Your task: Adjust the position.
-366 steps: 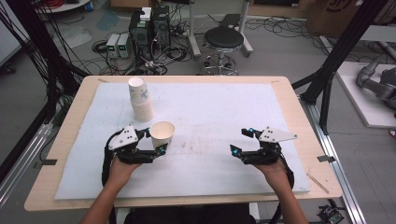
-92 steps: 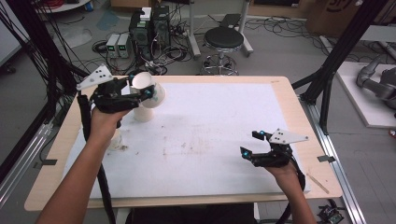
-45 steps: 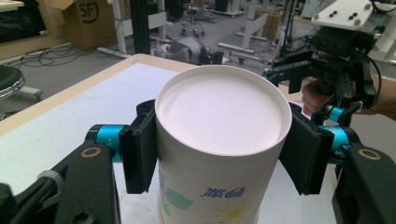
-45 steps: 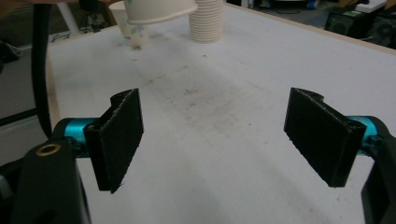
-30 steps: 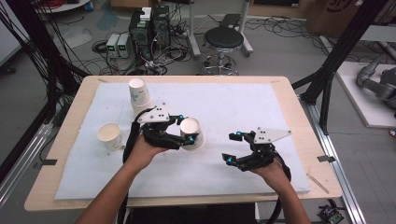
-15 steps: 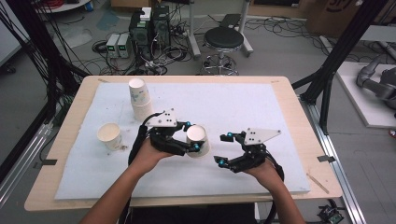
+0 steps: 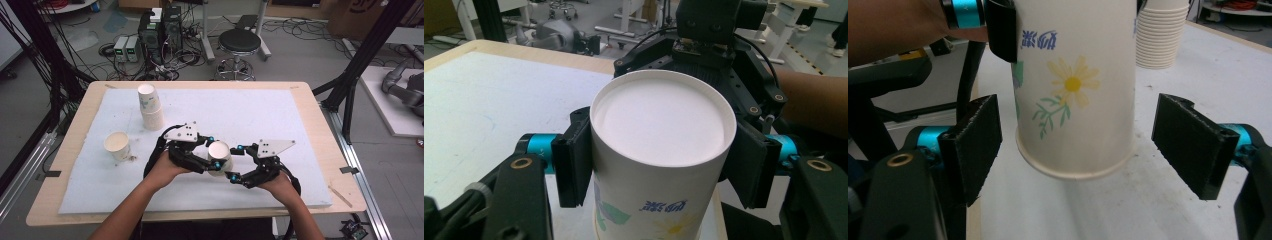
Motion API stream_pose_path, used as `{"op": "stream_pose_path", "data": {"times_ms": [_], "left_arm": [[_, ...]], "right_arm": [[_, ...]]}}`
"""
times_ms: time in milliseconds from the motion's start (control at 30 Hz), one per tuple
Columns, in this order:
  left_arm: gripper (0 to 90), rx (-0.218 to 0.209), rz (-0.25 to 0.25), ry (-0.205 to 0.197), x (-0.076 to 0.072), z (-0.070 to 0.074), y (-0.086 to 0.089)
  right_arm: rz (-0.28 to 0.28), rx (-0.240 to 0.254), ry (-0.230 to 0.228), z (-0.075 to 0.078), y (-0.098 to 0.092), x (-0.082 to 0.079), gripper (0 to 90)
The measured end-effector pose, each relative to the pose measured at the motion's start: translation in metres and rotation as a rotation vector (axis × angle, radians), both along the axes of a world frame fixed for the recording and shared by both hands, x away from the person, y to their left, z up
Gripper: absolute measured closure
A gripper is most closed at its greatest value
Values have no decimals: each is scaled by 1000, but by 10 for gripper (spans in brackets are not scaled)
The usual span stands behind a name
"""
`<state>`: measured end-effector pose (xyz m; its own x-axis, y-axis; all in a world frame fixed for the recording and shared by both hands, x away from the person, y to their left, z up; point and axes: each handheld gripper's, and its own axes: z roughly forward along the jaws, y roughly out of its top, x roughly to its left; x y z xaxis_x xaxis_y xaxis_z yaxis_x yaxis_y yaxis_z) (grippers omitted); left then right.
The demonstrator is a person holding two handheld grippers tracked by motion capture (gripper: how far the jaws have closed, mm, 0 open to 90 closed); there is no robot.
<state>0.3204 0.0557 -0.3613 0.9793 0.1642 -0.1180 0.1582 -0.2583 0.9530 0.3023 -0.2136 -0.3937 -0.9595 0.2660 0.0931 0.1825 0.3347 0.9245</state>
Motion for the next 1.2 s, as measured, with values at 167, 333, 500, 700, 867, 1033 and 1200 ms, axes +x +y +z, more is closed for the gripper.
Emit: {"op": "stream_pose_path", "data": {"times_ms": [167, 333, 500, 700, 867, 1033, 1200], "left_arm": [[361, -13, -17, 7, 0, 0, -4], [361, -19, -34, 12, -1, -1, -7], [362, -52, -58, 23, -2, -2, -10], [362, -47, -69, 17, -3, -4, -13], [237, -46, -22, 0, -4, -3, -13], [161, -11, -6, 29, -2, 0, -7], [161, 49, -25, 32, -2, 3, -4]], "right_arm": [[24, 6, 4, -2, 3, -1, 204], [35, 9, 10, -4, 5, 0, 206], [51, 8, 22, -7, 9, 0, 252], [58, 13, 27, -8, 9, 0, 306], [65, 1, 26, -8, 8, 1, 335], [62, -55, 11, -7, 7, 1, 346], [58, -130, -3, -3, 7, 3, 347]]}}
